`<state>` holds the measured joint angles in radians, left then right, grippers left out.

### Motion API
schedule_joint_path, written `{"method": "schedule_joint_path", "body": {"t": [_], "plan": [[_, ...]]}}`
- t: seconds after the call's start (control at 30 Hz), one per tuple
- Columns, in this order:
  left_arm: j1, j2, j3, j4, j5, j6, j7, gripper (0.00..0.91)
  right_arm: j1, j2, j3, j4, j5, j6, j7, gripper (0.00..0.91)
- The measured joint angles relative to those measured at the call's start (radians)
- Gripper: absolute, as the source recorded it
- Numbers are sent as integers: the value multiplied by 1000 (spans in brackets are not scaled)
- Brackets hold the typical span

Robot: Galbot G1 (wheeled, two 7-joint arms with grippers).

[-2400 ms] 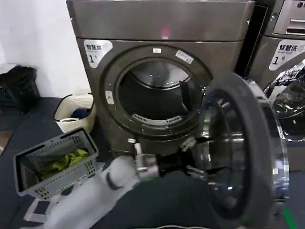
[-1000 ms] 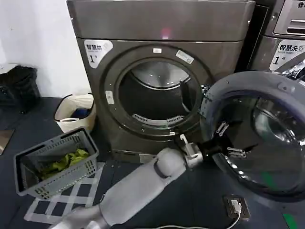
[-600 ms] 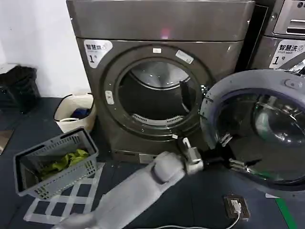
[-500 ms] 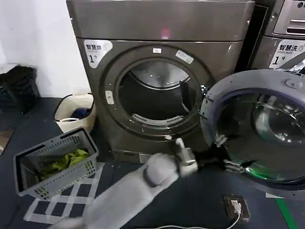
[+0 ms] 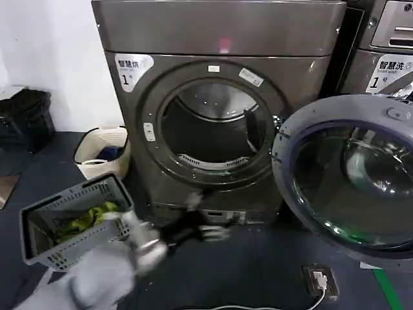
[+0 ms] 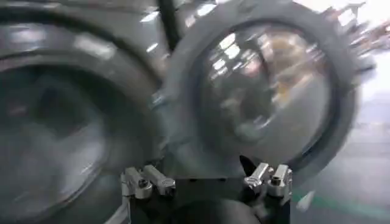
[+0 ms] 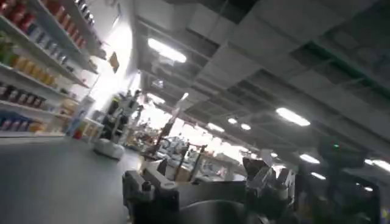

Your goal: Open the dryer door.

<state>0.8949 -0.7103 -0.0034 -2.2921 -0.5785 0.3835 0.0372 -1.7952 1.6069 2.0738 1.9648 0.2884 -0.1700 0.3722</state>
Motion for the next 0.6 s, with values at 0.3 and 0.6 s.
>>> {"method": "schedule_joint_path", "body": {"t": [0.3,0.6], "plan": [[87,185,-288,48,-314,284,-203,907,14,-93,-66,-58,-36,37,-12,907],[32,379,-341,344,-633,354,-228,907,25,-113,-108,-102,-44,54,-31,907]]}}
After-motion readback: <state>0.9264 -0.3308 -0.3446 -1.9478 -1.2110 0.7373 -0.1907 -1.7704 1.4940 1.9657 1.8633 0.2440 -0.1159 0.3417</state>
